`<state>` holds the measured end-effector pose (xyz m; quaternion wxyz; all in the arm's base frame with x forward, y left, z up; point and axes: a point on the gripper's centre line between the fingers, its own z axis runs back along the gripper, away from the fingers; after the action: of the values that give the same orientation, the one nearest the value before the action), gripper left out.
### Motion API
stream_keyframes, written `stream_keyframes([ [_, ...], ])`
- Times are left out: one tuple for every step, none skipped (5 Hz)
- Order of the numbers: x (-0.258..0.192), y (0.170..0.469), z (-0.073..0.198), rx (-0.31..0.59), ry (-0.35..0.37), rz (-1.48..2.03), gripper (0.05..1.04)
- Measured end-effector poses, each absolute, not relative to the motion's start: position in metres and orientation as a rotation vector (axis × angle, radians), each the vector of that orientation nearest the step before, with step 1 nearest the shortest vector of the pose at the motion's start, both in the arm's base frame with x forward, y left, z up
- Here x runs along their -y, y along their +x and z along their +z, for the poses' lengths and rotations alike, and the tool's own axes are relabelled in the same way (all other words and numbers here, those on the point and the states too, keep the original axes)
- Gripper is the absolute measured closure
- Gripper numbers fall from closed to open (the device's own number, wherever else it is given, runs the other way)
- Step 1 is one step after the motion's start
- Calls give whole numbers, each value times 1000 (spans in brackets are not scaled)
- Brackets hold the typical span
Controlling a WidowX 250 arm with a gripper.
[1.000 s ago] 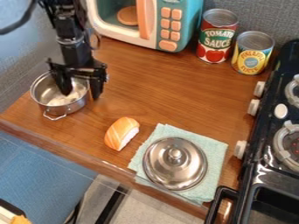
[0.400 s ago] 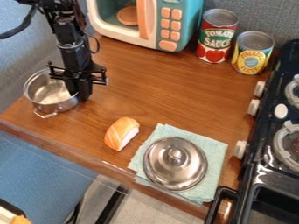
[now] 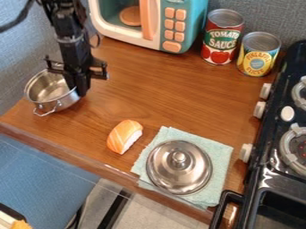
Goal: Move the silver pot to the upper right of the table
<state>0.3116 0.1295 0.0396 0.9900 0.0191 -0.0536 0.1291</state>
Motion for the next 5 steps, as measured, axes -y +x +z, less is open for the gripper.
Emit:
stream_keyframes([
  [-89,329,66,178,43,186,1009],
  [-39,349,81,222,17,84,1010],
  [3,363,76,219,0,13,1010],
  [28,384,55,180,-3,-26,1010],
  [46,394,38,153,20,-81,1010],
])
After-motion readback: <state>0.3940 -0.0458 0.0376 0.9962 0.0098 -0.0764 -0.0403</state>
